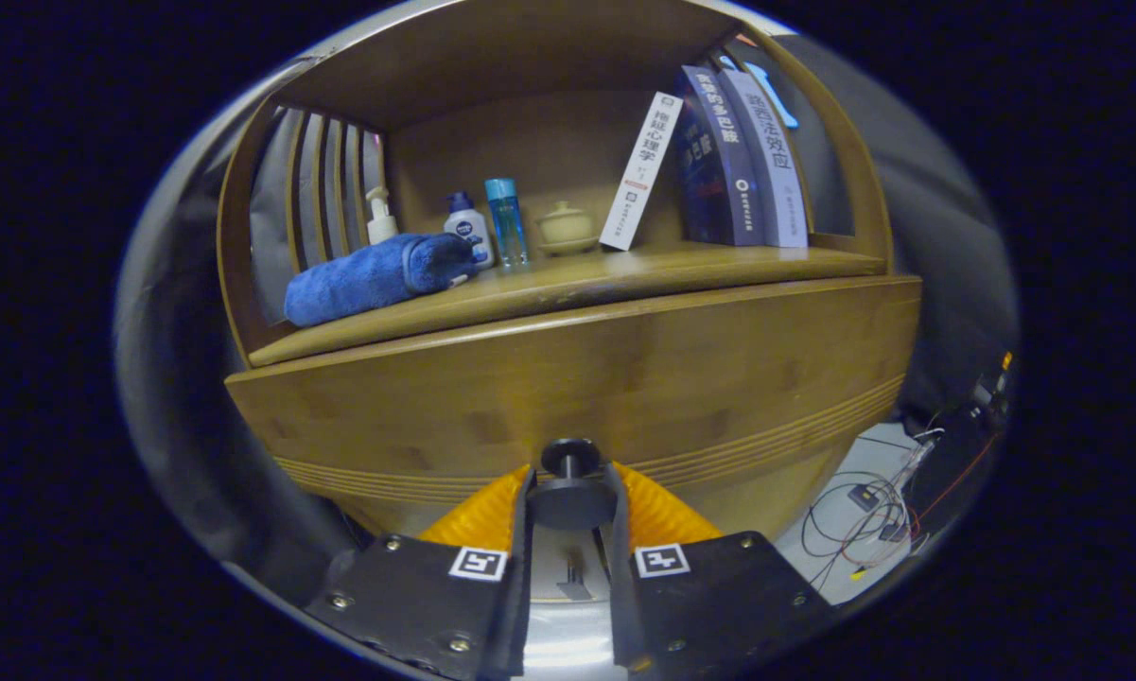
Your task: Pull open the drawer, take out the items inside it, and place them on the countertop above the cabinet.
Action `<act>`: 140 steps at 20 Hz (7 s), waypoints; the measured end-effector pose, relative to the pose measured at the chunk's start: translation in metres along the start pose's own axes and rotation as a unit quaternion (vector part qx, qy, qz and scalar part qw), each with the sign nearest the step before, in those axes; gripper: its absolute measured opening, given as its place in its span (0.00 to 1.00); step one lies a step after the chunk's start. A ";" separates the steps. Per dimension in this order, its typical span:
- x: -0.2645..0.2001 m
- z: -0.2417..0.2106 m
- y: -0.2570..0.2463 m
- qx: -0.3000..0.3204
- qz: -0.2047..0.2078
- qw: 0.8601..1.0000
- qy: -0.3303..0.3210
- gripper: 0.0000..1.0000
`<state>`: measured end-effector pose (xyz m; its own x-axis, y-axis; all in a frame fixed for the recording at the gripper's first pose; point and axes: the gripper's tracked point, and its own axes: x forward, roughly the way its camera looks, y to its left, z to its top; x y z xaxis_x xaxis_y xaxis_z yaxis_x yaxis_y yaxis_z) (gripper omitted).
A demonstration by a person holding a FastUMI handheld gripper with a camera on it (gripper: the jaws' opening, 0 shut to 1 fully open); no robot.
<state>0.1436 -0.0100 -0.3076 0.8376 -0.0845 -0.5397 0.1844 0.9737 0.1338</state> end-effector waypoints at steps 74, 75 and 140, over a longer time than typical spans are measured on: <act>-0.019 0.061 -0.045 -0.014 -0.182 0.951 0.247 0.79; -0.018 0.056 -0.046 -0.005 -0.182 0.948 0.262 0.79; 0.076 0.157 0.015 -0.015 -0.076 0.986 0.147 0.40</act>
<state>0.2910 -0.0353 -0.2161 0.6157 -0.1692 -0.7696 0.2773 0.9607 0.0106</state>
